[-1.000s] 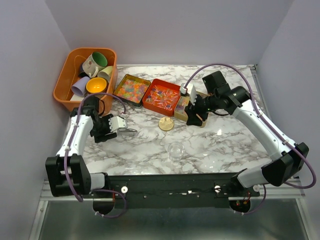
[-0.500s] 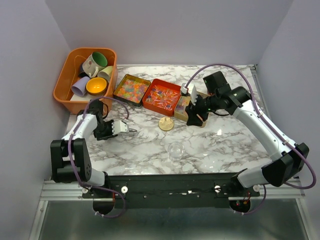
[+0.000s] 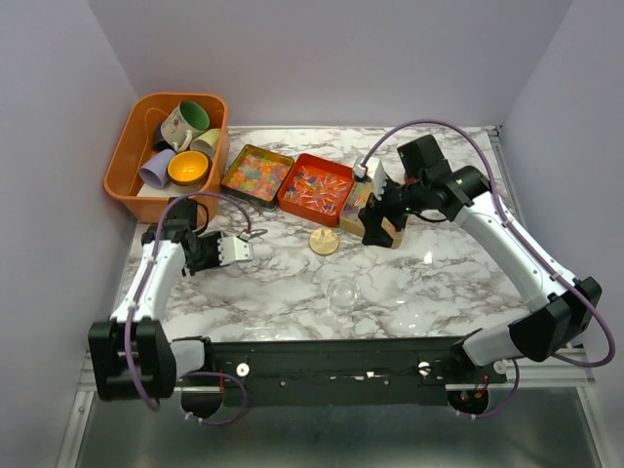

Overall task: Pack the candies
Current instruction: Pick up the spatula from the center of the board.

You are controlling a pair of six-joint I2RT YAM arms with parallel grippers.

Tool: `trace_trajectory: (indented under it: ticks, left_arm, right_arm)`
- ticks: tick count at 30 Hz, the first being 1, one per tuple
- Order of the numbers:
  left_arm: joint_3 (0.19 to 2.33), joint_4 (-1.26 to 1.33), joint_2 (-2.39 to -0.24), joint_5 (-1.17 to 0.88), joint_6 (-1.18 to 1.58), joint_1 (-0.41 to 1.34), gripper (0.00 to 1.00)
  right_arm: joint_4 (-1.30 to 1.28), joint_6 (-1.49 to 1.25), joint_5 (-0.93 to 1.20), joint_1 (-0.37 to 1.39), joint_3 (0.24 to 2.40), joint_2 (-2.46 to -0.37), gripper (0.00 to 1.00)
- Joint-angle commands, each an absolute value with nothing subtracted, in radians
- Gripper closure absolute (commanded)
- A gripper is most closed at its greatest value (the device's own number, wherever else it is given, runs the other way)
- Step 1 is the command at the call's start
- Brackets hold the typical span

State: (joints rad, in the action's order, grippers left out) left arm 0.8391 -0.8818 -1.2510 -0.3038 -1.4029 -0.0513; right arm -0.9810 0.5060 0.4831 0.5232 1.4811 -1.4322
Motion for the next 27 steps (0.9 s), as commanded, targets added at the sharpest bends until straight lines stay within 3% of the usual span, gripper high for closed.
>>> trace_trajectory:
  ticks: [1, 10, 19, 27]
  left_arm:
    - [0.835, -0.968, -1.082, -0.432, -1.367, -0.003, 1.0]
    - [0.801, -0.917, -0.87, -0.388, -1.151, 0.384, 1.0]
    - [1.038, -1.023, -1.035, -0.446, -0.956, 0.503, 1.0]
    - [1.031, -1.015, -1.026, -0.436, -0.931, 0.54, 1.0]
  right_arm:
    - [-0.986, 0.54, 0.561, 0.518, 1.572, -1.491, 0.04]
    - [-1.114, 0.666, 0.795, 0.557, 1.968, -1.741, 0.1]
    - [-1.127, 0.799, 0.775, 0.693, 1.919, -1.801, 0.16]
    - [-1.18, 0.854, 0.784, 0.709, 1.948, -1.861, 0.2]
